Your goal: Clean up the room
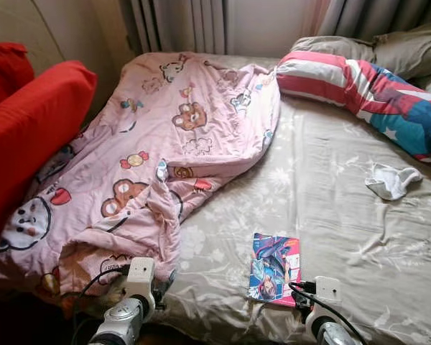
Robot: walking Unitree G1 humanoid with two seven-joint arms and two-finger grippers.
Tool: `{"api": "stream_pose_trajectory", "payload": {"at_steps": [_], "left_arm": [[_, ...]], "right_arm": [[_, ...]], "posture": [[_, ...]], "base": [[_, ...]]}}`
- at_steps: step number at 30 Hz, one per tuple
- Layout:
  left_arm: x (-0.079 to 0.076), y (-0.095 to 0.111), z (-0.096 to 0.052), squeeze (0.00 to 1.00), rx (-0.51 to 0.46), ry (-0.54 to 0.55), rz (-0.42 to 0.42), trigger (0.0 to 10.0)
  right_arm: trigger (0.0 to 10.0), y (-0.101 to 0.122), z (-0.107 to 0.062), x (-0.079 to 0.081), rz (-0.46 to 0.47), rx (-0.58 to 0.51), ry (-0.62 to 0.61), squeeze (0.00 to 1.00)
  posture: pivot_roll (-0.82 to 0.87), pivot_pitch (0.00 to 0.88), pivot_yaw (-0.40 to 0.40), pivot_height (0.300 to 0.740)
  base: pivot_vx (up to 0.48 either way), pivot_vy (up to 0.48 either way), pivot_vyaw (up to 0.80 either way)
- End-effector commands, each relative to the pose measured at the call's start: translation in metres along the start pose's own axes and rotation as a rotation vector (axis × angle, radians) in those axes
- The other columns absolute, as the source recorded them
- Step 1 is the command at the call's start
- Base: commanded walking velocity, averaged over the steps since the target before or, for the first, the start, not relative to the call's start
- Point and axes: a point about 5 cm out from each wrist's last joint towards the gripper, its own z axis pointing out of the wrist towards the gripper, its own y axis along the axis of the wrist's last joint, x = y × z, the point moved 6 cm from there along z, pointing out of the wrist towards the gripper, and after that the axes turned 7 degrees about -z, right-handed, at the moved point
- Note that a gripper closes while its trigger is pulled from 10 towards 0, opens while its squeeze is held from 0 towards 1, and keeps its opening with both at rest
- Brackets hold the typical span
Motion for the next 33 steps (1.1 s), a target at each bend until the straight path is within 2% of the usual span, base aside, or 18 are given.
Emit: {"api": "stream_pose_trajectory", "payload": {"at_steps": [1, 8, 18, 21, 24, 29, 33], "left_arm": [[0.002, -0.006, -0.001, 0.00, 0.018, 0.009, -0.016, 10.0], [0.002, -0.007, -0.001, 0.00, 0.022, 0.008, 0.012, 10.0], [-0.001, -0.004, -0.001, 0.00, -0.002, -0.003, 0.009, 10.0], [-0.003, 0.004, 0.000, 0.00, -0.033, -0.010, 0.012, 10.0], [-0.007, 0.024, 0.002, 0.00, -0.106, -0.020, 0.010, 10.0], [-0.016, 0.073, 0.002, 0.00, -0.298, -0.042, 0.014, 10.0], [-0.029, 0.094, -0.004, 0.00, -0.416, -0.078, 0.020, 10.0]], "right_arm": [[10.0, -0.005, -0.001, -0.001, 0.021, 0.013, -0.011, 0.00], [10.0, -0.004, -0.001, -0.002, 0.023, 0.005, -0.017, 0.00], [10.0, 0.005, 0.001, -0.002, 0.017, -0.023, -0.021, 0.00], [10.0, 0.011, 0.001, -0.001, 0.022, -0.045, -0.021, 0.00], [10.0, 0.029, 0.003, -0.002, 0.026, -0.116, -0.026, 0.00], [10.0, 0.073, 0.003, -0.012, 0.035, -0.287, -0.066, 0.00], [10.0, 0.102, -0.001, -0.012, 0.015, -0.410, -0.055, 0.00]], "posture": [[-0.07, 0.181, 0.036, 0.740], [-0.07, 0.186, 0.037, 0.740], [-0.07, 0.192, 0.033, 0.740], [-0.06, 0.192, 0.032, 0.740], [-0.06, 0.193, 0.032, 0.740], [-0.07, 0.186, 0.031, 0.740], [-0.08, 0.181, 0.031, 0.740]], "base": [[0.000, 0.000, 0.00], [0.000, 0.376, -0.46], [0.000, 0.000, 0.00], [0.000, 0.000, 0.00], [0.000, 0.000, 0.00], [0.000, 0.000, 0.00], [0.000, 0.000, 0.00]]}}
